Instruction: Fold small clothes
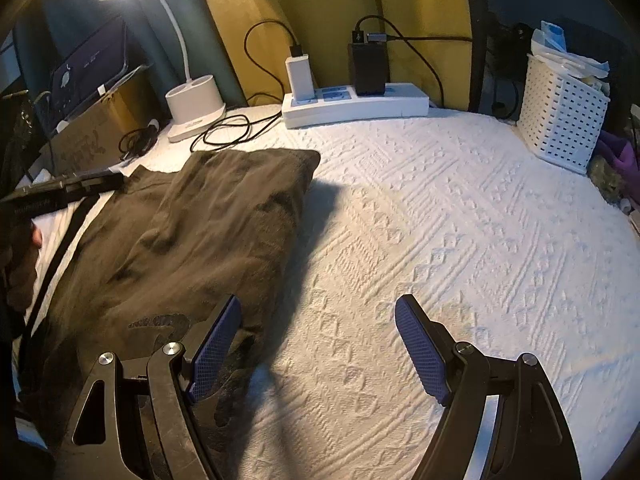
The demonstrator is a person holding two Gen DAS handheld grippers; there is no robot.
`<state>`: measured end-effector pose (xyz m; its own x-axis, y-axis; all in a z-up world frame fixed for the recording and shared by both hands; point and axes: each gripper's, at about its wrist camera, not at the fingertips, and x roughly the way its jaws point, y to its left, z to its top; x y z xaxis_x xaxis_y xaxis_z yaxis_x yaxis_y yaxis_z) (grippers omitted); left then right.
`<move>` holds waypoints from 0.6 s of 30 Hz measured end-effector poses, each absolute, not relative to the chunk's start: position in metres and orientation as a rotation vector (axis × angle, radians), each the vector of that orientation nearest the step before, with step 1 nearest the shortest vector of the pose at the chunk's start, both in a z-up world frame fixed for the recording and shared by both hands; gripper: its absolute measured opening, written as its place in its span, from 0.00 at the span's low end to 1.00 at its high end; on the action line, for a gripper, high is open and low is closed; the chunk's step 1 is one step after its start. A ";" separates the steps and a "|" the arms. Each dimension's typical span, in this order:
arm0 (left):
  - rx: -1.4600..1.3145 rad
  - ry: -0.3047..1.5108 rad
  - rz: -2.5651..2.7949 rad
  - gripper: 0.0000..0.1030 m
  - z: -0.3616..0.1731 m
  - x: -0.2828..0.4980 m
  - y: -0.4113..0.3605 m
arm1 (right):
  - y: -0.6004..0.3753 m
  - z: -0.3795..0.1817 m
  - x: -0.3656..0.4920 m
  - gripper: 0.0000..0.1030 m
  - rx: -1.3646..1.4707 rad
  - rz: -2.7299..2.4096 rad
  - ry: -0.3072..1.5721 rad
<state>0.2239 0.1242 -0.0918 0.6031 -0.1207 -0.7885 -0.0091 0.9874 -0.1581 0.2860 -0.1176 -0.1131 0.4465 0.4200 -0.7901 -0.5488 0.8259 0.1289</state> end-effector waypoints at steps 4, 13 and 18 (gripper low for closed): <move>-0.139 0.978 -0.144 0.57 -0.107 0.238 0.100 | -0.123 -0.113 0.291 0.78 -0.136 0.599 0.923; -0.139 0.987 -0.194 0.14 -0.112 0.253 0.085 | -0.129 -0.120 0.298 0.78 -0.112 0.579 0.938; -0.130 0.929 -0.188 0.03 -0.090 0.239 0.092 | -0.124 -0.121 0.300 0.78 -0.122 0.572 0.942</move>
<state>0.2391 0.0918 -0.0900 0.5843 -0.2160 -0.7822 0.1045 0.9759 -0.1914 0.2997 -0.1241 -0.1209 0.4522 0.4101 -0.7921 -0.5135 0.8458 0.1448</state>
